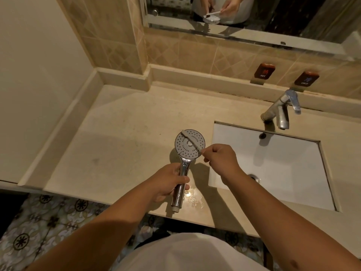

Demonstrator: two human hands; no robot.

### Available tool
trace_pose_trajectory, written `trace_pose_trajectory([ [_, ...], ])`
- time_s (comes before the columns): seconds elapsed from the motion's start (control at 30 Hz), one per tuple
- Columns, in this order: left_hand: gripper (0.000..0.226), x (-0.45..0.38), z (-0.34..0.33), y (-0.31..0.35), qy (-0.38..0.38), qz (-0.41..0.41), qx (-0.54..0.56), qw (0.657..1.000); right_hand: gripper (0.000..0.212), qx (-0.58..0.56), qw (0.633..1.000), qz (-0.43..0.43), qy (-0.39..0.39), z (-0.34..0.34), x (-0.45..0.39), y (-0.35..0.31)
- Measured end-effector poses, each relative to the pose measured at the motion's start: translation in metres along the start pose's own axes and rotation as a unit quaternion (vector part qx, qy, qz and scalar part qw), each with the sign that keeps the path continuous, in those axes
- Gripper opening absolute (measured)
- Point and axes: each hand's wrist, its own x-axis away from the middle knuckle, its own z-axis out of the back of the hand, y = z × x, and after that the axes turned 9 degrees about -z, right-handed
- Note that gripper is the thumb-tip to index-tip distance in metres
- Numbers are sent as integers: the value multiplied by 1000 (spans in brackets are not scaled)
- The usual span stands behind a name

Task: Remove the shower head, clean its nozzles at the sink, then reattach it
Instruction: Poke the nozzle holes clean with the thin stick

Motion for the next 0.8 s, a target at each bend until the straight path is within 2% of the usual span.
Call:
trace_pose_trajectory([
  [0.1, 29, 2, 2, -2, 9, 1, 3, 1000, 19, 30, 999, 7, -10, -3, 2, 1],
  [0.23, 31, 4, 5, -3, 4, -3, -7, 1000, 23, -7, 1000, 4, 26, 6, -6, -4],
  [0.37, 29, 3, 8, -4, 11, -6, -3, 1000, 21, 30, 999, 14, -10, -1, 0, 0],
  [0.5, 29, 2, 8, -1, 7, -7, -12, 1000, 23, -11, 1000, 1, 23, 6, -6, -2],
  [0.63, 32, 0, 7, -1, 13, -8, -9, 1000, 22, 43, 999, 24, -20, -2, 1, 3],
  [0.8, 37, -2, 7, 4, 11, -4, -11, 1000, 23, 34, 999, 31, 26, 9, -6, -1],
])
